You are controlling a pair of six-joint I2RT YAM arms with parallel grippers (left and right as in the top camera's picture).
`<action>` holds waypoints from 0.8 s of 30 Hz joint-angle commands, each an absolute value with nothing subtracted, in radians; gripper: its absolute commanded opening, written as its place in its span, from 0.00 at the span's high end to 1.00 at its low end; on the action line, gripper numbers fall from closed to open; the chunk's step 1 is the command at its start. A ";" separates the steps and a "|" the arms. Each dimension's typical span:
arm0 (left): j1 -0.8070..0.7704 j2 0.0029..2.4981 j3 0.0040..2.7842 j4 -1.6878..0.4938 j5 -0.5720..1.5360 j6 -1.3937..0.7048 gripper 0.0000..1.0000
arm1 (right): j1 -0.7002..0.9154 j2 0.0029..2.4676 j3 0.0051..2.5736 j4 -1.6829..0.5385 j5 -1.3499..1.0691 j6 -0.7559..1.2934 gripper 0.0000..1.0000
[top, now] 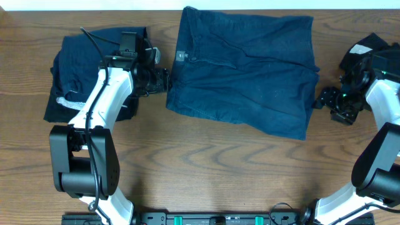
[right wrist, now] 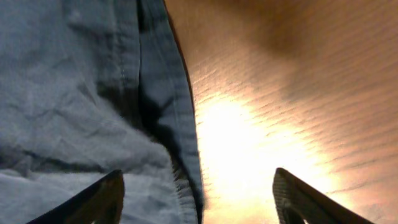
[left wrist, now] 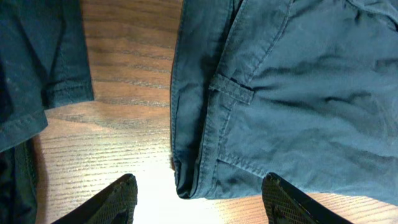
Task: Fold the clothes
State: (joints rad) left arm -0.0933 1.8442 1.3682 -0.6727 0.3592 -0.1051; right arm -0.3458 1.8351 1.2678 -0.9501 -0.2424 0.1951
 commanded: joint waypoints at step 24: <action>-0.089 1.852 1.362 -0.653 0.353 -0.110 0.34 | -0.127 1.832 1.014 -0.872 -0.083 0.314 0.25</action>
